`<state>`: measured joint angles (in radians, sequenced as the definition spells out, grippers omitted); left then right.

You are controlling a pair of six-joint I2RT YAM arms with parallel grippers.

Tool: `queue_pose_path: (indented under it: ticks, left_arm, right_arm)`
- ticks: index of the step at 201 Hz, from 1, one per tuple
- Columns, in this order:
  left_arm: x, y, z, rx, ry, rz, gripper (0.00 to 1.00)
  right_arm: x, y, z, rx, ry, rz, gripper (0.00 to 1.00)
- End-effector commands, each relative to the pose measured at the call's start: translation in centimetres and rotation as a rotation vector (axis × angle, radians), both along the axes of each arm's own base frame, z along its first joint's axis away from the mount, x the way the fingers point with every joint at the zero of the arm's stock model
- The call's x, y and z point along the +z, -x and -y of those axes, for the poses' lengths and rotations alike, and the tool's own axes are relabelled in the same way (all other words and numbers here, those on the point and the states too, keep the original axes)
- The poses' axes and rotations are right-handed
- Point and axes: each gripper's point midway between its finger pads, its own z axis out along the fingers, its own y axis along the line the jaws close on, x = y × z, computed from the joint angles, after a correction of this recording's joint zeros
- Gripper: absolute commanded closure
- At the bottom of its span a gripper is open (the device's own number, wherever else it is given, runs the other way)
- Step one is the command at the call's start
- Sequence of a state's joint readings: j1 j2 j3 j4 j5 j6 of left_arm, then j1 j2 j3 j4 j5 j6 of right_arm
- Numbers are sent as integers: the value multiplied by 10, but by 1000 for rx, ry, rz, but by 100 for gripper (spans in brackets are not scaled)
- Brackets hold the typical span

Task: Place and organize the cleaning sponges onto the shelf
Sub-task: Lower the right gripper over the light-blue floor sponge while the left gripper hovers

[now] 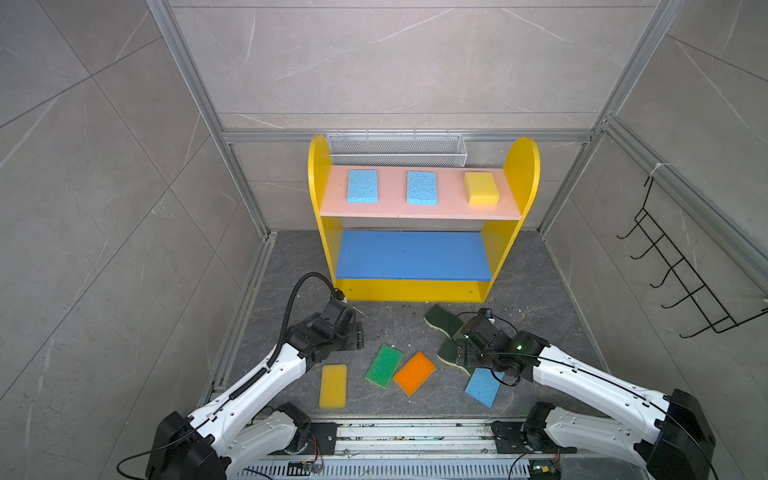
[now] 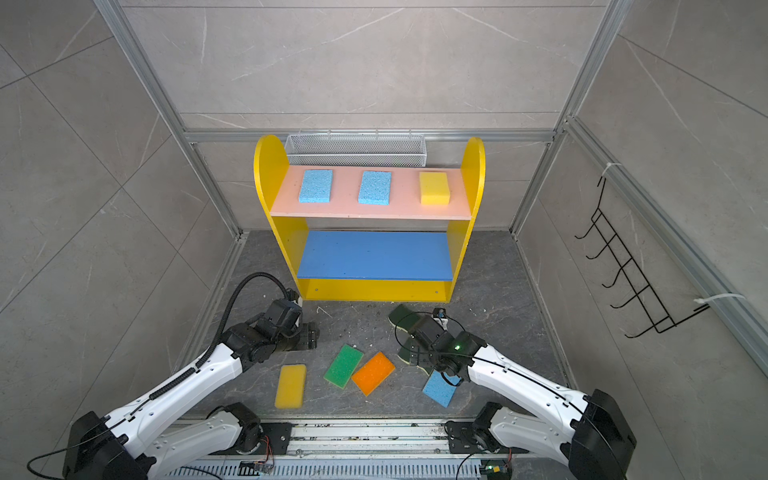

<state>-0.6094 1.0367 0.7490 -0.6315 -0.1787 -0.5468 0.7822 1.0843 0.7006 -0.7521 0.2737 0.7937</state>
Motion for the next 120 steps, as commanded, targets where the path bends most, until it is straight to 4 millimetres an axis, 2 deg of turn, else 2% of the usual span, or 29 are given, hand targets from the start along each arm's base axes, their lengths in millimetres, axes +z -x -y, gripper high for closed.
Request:
queue_pose_path:
  ticks: [1, 52, 120]
  left_arm:
    - [9, 6, 1, -26, -10, -19, 21]
    - [2, 15, 7, -43, -17, -35, 21]
    - [1, 18, 20, -76, -11, -58, 20]
  right_arm:
    - [-6, 12, 13, -54, -10, -38, 0]
    - [-9, 33, 24, -122, -49, -94, 0]
    - [-37, 59, 39, -241, -21, -220, 0]
